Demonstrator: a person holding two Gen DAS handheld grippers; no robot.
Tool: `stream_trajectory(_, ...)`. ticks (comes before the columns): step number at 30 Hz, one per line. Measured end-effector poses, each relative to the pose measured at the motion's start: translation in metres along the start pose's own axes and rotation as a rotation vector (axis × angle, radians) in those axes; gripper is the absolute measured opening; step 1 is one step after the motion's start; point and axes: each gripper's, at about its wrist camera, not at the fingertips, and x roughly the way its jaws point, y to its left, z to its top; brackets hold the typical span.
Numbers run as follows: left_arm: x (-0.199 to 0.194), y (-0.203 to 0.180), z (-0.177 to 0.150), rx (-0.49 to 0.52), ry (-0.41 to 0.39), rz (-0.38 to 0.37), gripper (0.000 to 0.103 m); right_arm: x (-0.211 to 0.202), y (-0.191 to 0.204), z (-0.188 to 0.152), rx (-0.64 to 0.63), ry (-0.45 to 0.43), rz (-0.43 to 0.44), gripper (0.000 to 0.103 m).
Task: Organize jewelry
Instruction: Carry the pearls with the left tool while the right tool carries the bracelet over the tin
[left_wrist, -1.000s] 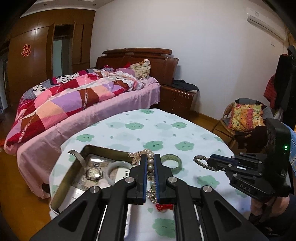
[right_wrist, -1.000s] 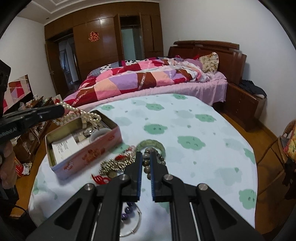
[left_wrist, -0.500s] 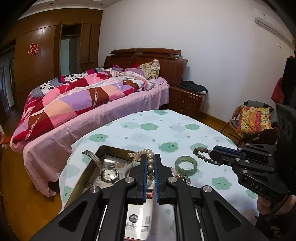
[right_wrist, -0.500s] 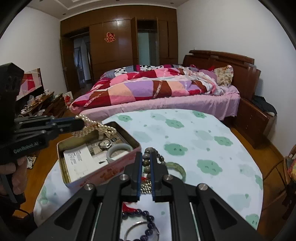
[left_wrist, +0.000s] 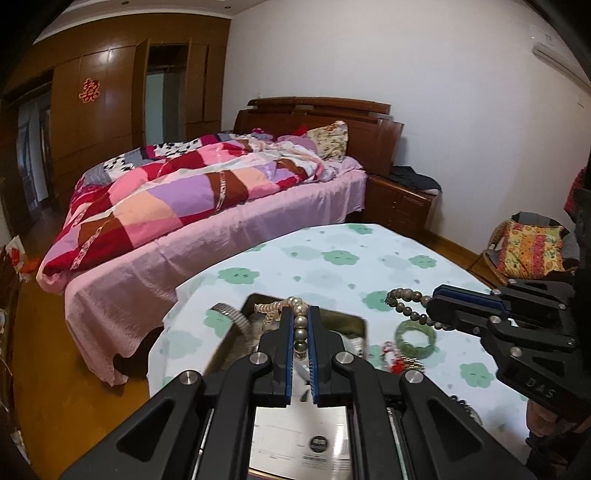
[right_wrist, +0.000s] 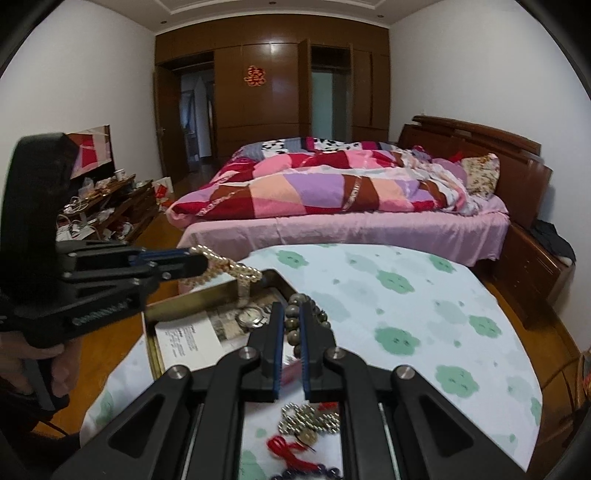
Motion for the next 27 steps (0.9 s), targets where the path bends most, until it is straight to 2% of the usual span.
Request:
stream_trajectory(11, 0.019, 0.024, -0.015, -0.036, 0.049, 0.035, 0.006, 0.047, 0.031, -0.006, -0.028, 0.079, 0.082, 0.01)
stream_trajectory(27, 0.039, 0.023, -0.037, -0.041, 0.134, 0.054, 0.006, 0.072, 0.046, -0.034, -0.027, 0.182, 0.108, 0.01)
